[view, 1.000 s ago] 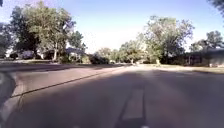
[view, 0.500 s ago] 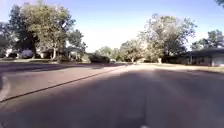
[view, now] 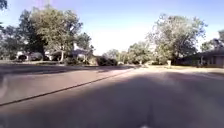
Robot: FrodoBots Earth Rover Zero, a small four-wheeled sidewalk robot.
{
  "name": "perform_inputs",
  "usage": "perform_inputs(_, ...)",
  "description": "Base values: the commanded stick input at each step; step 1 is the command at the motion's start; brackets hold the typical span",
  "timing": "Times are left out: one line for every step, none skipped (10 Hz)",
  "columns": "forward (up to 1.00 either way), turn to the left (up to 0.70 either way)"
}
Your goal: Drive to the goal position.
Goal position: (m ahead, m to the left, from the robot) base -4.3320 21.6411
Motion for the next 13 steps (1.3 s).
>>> perform_inputs(1.0,0.4)
perform_inputs(1.0,0.4)
perform_inputs(1.0,0.4)
perform_inputs(1.0,0.4)
perform_inputs(1.0,0.4)
perform_inputs(1.0,0.4)
perform_inputs(1.0,0.4)
perform_inputs(1.0,0.38)
perform_inputs(1.0,0.16)
perform_inputs(1.0,0.05)
perform_inputs(1.0,0.03)
perform_inputs(1.0,0.03)
perform_inputs(1.0,0.03)
